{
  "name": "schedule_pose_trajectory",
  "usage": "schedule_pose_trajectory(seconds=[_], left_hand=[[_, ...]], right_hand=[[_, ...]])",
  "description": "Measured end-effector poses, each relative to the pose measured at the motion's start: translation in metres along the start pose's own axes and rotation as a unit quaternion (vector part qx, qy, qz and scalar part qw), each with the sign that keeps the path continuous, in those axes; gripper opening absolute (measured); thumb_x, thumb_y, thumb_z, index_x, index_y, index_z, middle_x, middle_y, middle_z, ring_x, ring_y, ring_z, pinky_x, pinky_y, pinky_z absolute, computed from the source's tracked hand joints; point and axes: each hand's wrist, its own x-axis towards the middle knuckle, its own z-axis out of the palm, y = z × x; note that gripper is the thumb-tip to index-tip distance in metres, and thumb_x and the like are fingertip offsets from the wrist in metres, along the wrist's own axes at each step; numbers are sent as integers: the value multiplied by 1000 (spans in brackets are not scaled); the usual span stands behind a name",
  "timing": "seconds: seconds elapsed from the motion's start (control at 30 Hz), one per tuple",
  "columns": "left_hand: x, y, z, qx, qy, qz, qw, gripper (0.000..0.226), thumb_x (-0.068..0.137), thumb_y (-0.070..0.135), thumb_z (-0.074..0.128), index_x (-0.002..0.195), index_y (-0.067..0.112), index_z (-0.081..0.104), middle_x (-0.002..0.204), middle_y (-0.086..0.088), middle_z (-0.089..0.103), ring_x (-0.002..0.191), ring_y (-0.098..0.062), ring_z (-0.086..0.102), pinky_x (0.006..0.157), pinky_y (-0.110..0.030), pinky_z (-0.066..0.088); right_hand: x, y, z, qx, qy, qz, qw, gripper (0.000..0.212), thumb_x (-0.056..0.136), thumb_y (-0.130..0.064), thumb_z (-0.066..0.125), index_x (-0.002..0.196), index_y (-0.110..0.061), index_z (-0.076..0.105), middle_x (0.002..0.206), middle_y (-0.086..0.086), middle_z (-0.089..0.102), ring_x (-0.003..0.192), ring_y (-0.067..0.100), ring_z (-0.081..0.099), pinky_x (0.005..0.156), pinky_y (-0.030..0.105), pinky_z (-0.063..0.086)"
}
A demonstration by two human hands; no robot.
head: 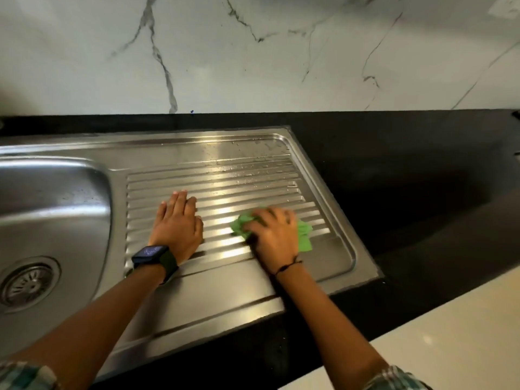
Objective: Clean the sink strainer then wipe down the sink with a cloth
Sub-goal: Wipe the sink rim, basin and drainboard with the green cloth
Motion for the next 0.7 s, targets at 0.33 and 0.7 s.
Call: schedule_pose_trajectory(seconds=[0.33, 0.7], left_hand=[[-2, 4, 0, 17, -6, -4, 1000, 53, 95, 28, 26, 144, 8, 19, 155, -12, 12, 144, -25, 6, 118, -41, 3], [-1, 3, -1, 9, -22, -2, 1000, 54, 95, 28, 23, 144, 8, 15, 156, -11, 8, 145, -24, 2, 118, -40, 0]], right_hand=[[8, 73, 3, -71, 7, 288, 955, 38, 75, 0, 52, 107, -11, 68, 112, 17, 66, 109, 35, 53, 102, 42, 27], [17, -77, 25, 60, 43, 11, 997, 25, 68, -16, 47, 71, -23, 71, 69, -4, 68, 70, 21, 61, 69, 29, 48]])
